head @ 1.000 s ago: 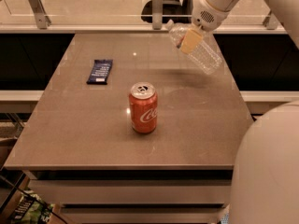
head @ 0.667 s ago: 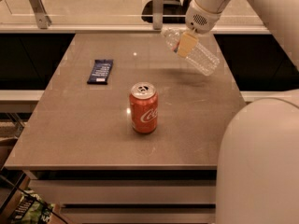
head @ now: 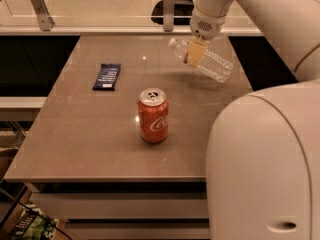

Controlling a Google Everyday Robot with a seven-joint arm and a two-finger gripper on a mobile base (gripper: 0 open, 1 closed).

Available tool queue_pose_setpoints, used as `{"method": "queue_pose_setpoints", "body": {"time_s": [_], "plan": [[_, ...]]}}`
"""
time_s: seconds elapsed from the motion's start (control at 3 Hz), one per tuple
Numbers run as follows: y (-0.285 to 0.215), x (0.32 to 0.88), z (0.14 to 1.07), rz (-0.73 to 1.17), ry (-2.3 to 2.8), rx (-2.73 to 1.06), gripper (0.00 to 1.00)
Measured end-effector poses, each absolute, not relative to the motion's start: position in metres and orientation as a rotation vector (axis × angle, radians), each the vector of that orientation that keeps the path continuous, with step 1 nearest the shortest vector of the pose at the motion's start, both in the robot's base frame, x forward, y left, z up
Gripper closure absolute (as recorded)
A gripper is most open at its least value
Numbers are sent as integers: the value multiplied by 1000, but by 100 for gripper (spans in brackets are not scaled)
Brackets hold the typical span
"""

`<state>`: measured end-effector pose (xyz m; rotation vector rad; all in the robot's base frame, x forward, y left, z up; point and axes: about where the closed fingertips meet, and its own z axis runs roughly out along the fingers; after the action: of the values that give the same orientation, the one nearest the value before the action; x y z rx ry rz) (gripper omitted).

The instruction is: Knock water bottle over

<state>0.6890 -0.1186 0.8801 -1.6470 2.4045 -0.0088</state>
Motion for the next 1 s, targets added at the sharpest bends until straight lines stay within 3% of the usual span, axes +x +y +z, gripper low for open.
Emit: {"method": "queue_pose_setpoints", "body": {"time_s": [1.0], "plan": [[-110, 691, 855, 0, 2432, -1745, 100]]}}
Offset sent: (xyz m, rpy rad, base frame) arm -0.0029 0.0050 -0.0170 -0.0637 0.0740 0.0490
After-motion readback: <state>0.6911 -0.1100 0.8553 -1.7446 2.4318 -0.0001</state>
